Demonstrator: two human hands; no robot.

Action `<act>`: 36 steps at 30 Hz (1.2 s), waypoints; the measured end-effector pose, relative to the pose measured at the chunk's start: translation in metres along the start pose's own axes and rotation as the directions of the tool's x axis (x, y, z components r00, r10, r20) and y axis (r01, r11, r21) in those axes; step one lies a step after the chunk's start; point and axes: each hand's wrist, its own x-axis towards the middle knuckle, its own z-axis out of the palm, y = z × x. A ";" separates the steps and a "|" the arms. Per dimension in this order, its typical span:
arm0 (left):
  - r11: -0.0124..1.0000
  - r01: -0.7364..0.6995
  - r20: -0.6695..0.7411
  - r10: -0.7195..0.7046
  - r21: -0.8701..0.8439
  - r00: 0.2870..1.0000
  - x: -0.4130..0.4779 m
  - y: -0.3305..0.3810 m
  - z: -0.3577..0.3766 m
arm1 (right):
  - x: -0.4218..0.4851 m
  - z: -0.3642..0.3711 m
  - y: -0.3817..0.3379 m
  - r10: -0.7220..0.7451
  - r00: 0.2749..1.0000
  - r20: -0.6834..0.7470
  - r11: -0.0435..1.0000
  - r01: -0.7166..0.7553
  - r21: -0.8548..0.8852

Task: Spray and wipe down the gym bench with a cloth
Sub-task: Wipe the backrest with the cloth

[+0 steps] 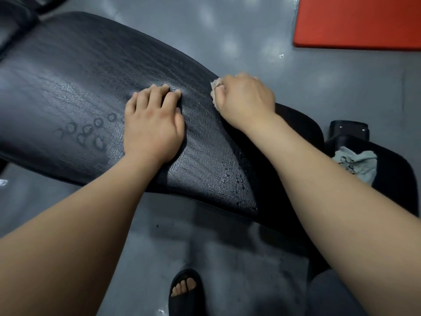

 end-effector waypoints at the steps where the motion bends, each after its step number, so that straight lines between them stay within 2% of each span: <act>1: 1.000 -0.004 -0.003 0.004 -0.001 1.000 0.000 0.000 -0.001 | -0.004 -0.002 0.004 -0.027 1.000 -0.002 0.999 0.027 0.019; 5: 1.000 -0.001 -0.005 0.001 -0.006 1.000 0.000 0.000 -0.001 | -0.008 -0.006 0.029 -0.215 0.974 0.077 0.976 0.211 0.061; 10: 1.000 -0.007 -0.023 0.006 -0.023 1.000 -0.001 0.001 -0.003 | -0.004 0.006 0.040 -0.275 0.961 0.030 0.946 0.265 0.187; 13: 1.000 -0.009 -0.019 0.009 -0.027 1.000 0.000 0.001 -0.003 | -0.006 0.002 0.056 -0.183 0.983 -0.036 0.966 0.186 0.178; 16: 1.000 -0.012 -0.023 0.011 -0.026 1.000 0.000 0.000 -0.002 | -0.008 -0.005 0.081 -0.017 0.998 0.064 1.000 0.018 -0.013; 19: 1.000 -0.016 -0.023 0.015 -0.017 1.000 0.000 0.000 -0.001 | -0.006 -0.006 0.076 0.105 0.993 0.060 0.990 -0.099 -0.098; 24: 1.000 -0.009 -0.017 0.009 -0.028 1.000 0.000 0.001 -0.003 | -0.020 0.003 0.051 -0.083 0.996 -0.021 0.994 0.084 0.074; 26: 1.000 -0.010 -0.010 0.010 -0.030 1.000 -0.001 0.002 -0.003 | -0.027 -0.001 0.073 -0.046 0.999 -0.020 0.995 0.048 0.089; 30: 1.000 -0.007 0.003 0.007 -0.024 1.000 0.000 0.001 -0.003 | -0.042 -0.009 0.099 0.139 0.989 -0.049 0.990 -0.138 0.034; 34: 0.999 0.007 0.021 -0.006 -0.041 1.000 0.001 0.002 -0.005 | -0.049 -0.003 0.070 0.056 0.995 -0.083 0.980 -0.039 0.195; 36: 0.999 0.018 0.055 -0.015 -0.042 0.998 0.002 0.004 -0.006 | -0.057 -0.003 0.068 0.008 0.999 -0.053 0.968 0.006 0.249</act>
